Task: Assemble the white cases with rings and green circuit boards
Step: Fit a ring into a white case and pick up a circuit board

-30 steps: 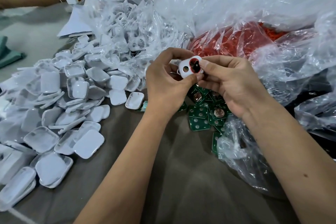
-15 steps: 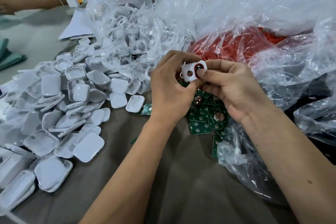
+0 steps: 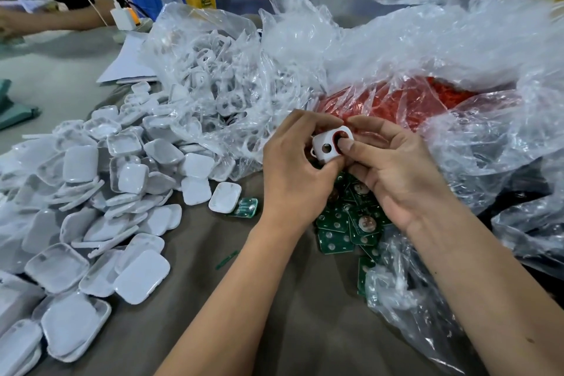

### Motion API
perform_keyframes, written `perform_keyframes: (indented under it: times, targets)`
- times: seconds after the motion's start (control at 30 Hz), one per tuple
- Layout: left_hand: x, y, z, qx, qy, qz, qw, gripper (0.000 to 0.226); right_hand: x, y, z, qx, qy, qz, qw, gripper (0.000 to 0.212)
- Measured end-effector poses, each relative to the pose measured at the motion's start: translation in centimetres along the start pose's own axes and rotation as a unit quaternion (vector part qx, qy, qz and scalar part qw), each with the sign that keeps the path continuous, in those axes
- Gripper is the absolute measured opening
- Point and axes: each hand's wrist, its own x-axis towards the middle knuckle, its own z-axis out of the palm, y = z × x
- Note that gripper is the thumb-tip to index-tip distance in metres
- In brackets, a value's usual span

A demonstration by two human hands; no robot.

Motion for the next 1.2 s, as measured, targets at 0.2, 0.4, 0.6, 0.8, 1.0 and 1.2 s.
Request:
perform_keyframes:
  times: [0.2, 0.4, 0.6, 0.8, 1.0, 1.2]
  targets:
    - [-0.1, 0.1, -0.2, -0.064, -0.005, -0.076, 0.995, 0.042, 0.2, 0.2, 0.1, 0.030, -0.013, 0.007, 0.999, 0.043]
    - [-0.2, -0.2, -0.5, -0.273, -0.012, -0.238, 0.932, 0.024, 0.4, 0.9, 0.3, -0.004, 0.014, -0.033, 0.999, 0.025]
    - [-0.4, 0.0, -0.2, -0.278, -0.005, -0.238, 0.931, 0.020, 0.3, 1.5, 0.4, -0.080, 0.047, -0.079, 0.993, 0.023]
    - [-0.6, 0.4, -0.2, -0.284, 0.015, -0.259, 0.923, 0.018, 0.2, 1.4, 0.4, -0.051, 0.033, -0.066, 0.996, 0.032]
    - [-0.3, 0.4, -0.6, -0.308, 0.011, -0.284, 0.908, 0.017, 0.1, 0.9, 0.2, -0.034, -0.031, -0.036, 0.998, 0.025]
    - [-0.3, 0.1, -0.3, -0.272, -0.006, -0.278, 0.921, 0.016, 0.1, 1.0, 0.0, -0.037, 0.017, -0.066, 0.997, 0.025]
